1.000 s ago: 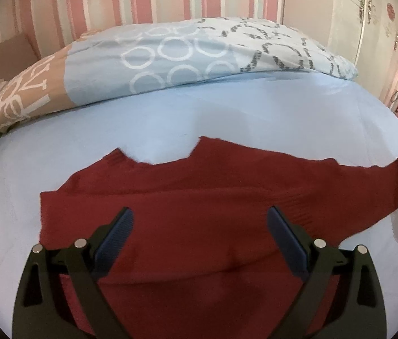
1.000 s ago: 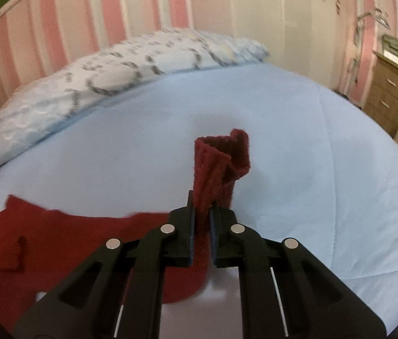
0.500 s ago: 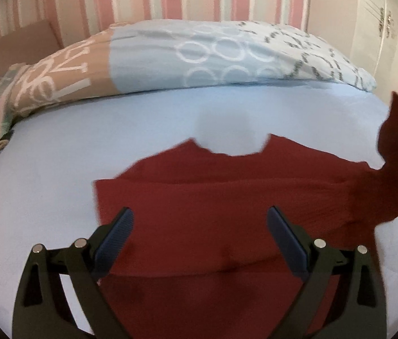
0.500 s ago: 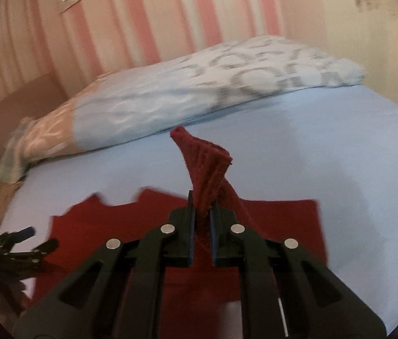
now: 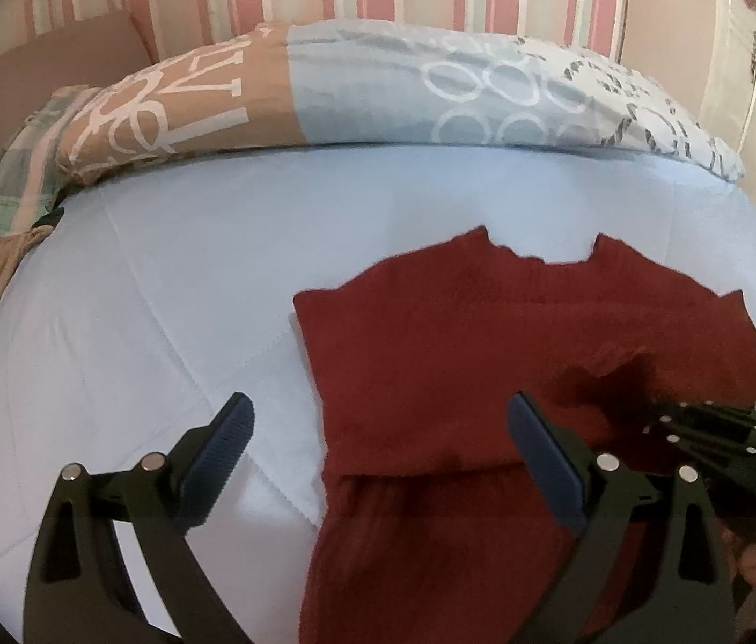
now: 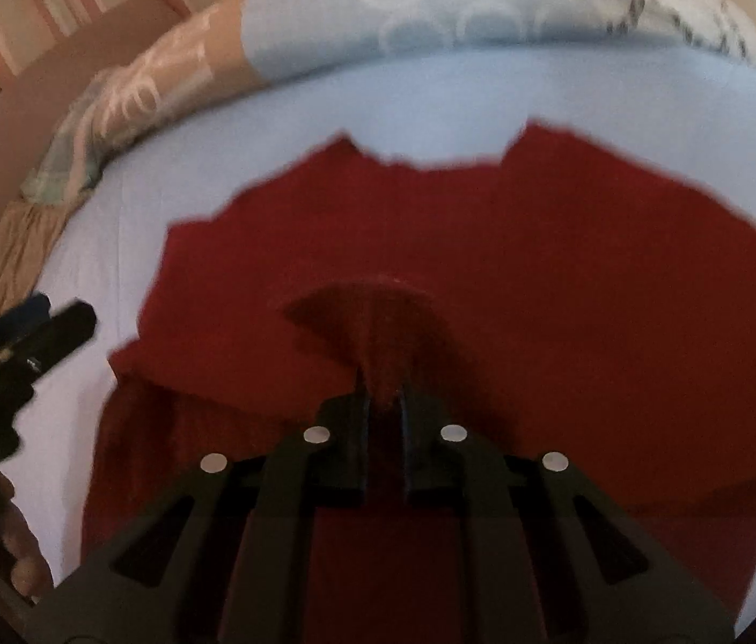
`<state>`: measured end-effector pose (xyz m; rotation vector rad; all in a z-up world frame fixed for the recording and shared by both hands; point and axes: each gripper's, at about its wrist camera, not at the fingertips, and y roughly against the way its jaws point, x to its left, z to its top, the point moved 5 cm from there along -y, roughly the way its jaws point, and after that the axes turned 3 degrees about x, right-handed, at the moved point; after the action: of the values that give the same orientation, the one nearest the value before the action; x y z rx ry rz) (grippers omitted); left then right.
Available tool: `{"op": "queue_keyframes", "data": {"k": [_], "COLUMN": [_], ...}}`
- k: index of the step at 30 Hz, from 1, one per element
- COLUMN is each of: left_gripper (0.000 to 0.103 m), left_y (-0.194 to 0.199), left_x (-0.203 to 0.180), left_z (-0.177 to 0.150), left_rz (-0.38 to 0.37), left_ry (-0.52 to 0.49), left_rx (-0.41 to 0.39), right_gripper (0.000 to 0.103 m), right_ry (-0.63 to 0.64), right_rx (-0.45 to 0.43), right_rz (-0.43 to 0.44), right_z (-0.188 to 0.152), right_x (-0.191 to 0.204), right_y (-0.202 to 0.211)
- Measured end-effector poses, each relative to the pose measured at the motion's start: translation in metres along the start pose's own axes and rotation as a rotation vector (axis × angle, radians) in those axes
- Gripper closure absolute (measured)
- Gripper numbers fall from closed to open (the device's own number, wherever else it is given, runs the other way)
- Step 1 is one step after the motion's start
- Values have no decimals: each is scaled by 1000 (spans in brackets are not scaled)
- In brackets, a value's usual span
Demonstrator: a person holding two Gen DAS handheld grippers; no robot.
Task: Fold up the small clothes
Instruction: 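Lay the held sleeve across the sweater body with the right gripper, then grasp the folded sleeve cuff with the left gripper and adjust it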
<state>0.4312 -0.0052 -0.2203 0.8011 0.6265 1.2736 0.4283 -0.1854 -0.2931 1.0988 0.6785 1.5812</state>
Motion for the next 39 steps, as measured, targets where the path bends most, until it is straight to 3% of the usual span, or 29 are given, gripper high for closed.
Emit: {"op": "queue_keyframes", "data": {"k": [2,4,5,8,12,20,22,24,26,27,28,32,36,39], "left_gripper": [7,7,7,8,7,10,47,50,63,84,92,95,95,95], "left_y": [-4,-6,-7,-11,-14,-22,-29,-40,-45,-47,-48,-35,-1,10], "left_x": [-4,-11,-18,-41,-84,-128,-132,-134,-133,-131,-128,-121,-110,-87], "left_z": [-3,-5,-6,-9,-14,-14,-13,-14,-13,-12,-12,-3,16,31], "left_rz": [-13,-45,-65,-117,-196,-221,-219,-207,-202,-189,-190,-195,-124,-22], "left_ry": [5,17,22,23,1,-24,-32,-32,-33,-39,-38,-56,-115,-172], "left_rx": [13,21,25,38,48,53,73,115,116,115,116,42,-104,-181], "right_gripper": [82,50,46,45,45,45,45,45,45,45,45,45,45,45], "right_ry": [-7,-6,5,13,9,-87,-105,-125,-144,-150,-154,-165,-155,-152], "right_rx": [15,-1,-27,-78,-120,-153,-158,-160,-165,-162,-158,-161,-191,-208], "right_rz": [36,50,47,38,-61,-114,-120,-123,-131,-133,-136,-149,-168,-174], "right_z": [1,3,4,1,-7,-15,-16,-19,-20,-20,-20,-21,-18,-14], "right_x": [-2,-2,-3,-17,-56,-119,-129,-138,-146,-149,-152,-159,-157,-152], "right_y": [5,18,28,58,81,99,101,103,103,102,101,99,101,100]}}
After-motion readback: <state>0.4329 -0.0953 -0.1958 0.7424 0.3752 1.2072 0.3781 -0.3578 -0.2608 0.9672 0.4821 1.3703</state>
